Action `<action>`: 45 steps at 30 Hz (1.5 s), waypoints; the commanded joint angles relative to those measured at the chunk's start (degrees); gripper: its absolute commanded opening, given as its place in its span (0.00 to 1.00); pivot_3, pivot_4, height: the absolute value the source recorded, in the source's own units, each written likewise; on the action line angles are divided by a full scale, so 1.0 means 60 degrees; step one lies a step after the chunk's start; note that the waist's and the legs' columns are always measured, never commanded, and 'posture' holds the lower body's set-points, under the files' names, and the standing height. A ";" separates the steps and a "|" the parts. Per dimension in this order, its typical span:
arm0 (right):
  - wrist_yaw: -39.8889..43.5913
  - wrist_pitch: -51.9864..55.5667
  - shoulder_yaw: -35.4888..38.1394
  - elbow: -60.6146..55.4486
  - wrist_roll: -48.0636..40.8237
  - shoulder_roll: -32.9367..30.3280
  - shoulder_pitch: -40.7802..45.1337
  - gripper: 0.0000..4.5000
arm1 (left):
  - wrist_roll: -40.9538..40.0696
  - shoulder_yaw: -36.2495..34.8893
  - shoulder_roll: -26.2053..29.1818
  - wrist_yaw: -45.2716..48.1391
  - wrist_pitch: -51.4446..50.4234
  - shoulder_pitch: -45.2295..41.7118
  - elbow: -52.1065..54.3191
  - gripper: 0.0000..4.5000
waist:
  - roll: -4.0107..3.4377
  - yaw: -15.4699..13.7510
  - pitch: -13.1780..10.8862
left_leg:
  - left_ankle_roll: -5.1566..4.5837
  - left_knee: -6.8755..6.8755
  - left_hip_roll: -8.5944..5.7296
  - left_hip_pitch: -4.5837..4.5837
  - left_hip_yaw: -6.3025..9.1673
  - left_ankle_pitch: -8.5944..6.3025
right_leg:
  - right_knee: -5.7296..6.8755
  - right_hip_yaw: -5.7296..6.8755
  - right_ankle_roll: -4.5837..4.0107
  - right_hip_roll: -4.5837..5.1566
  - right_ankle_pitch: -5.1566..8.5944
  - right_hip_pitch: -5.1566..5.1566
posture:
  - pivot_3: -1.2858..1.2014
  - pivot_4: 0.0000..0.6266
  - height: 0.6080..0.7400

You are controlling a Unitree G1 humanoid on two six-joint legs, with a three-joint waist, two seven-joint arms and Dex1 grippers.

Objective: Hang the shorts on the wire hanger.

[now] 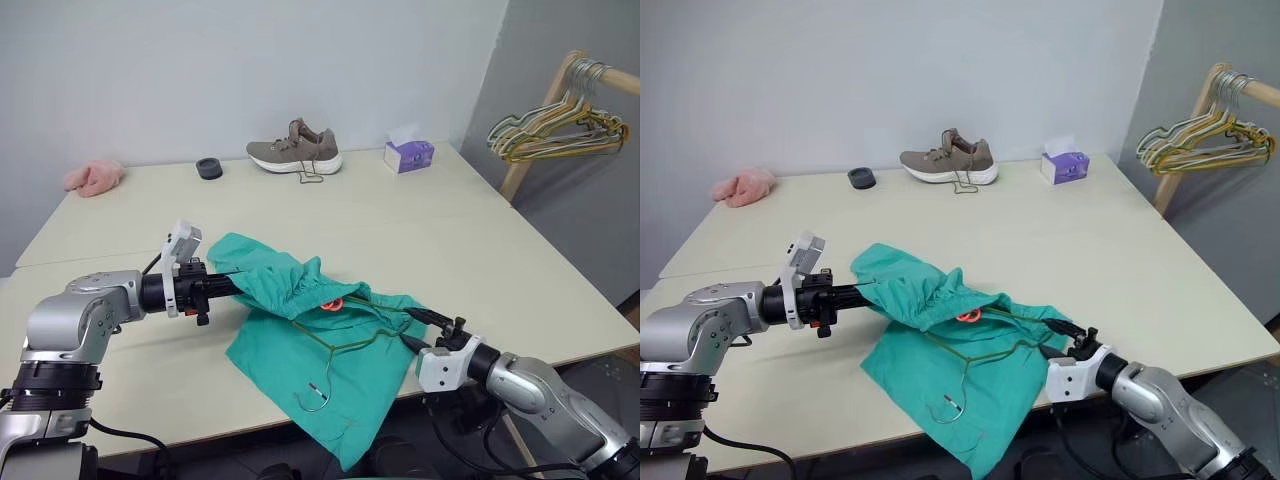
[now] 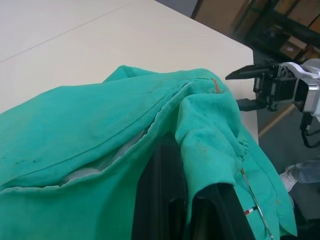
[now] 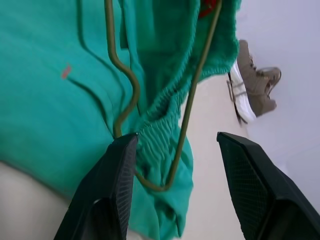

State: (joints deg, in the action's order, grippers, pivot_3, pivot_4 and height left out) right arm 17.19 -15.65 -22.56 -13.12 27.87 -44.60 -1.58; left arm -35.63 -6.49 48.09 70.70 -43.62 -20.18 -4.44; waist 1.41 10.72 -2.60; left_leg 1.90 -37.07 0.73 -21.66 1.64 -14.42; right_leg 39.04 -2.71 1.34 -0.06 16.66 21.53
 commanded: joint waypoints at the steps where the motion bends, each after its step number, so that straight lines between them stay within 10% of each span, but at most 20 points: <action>1: 0.0459 0.0270 0.0070 0.0084 0.0319 0.0341 0.0411 0.60 | -0.0036 -0.0061 0.0138 0.0084 0.0053 -0.0075 0.0313 0.00 | 0.0002 0.0003 0.0002 | 0.0000 0.0000 0.0000 0.0001 0.0000 0.0000 | 0.0000 -0.0001 0.0000 0.0000 0.0000 -0.0001 | 0.45 0.00 1.00; 15: 0.1207 -0.0494 -0.0449 0.0968 0.1110 0.1318 0.1457 0.60 | 0.0015 -0.0014 0.0152 0.0141 0.0100 -0.0065 0.0314 0.00 | 0.0016 0.0029 0.0011 | 0.0000 0.0005 0.0003 0.0032 0.0004 0.0000 | 0.0001 0.0001 -0.0005 -0.0001 0.0001 -0.0026 | 0.45 0.00 1.00; 26: 0.2454 -0.1985 0.0223 0.0643 -0.1140 0.0369 0.0957 0.60 | 0.0100 0.0013 0.0204 0.0243 0.0212 -0.0041 0.0210 0.00 | 0.0019 0.0007 0.0012 | 0.0000 0.0002 -0.0001 0.0035 0.0004 0.0000 | 0.0002 0.0003 -0.0006 0.0002 0.0002 -0.0034 | 0.45 0.00 1.00; 45: 0.1427 -0.2551 -0.0308 0.1809 0.1221 0.1234 0.1873 0.60 | 0.0147 0.0110 0.0122 0.0284 0.0305 -0.0163 0.0099 0.00 | 0.0028 -0.0001 0.0019 | 0.0000 0.0002 -0.0002 0.0040 0.0007 0.0000 | 0.0005 0.0002 -0.0007 0.0004 0.0002 -0.0038 | 0.45 0.00 1.00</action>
State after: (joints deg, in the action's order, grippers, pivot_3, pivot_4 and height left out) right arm 25.87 -29.29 -23.90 -2.09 34.86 -36.89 9.52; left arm -34.82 -5.32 48.52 71.95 -42.93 -19.95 -4.58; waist 1.57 10.72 -2.49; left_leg 1.90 -37.06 0.72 -21.42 1.68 -14.42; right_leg 39.07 -2.69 1.30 -0.04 16.67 21.31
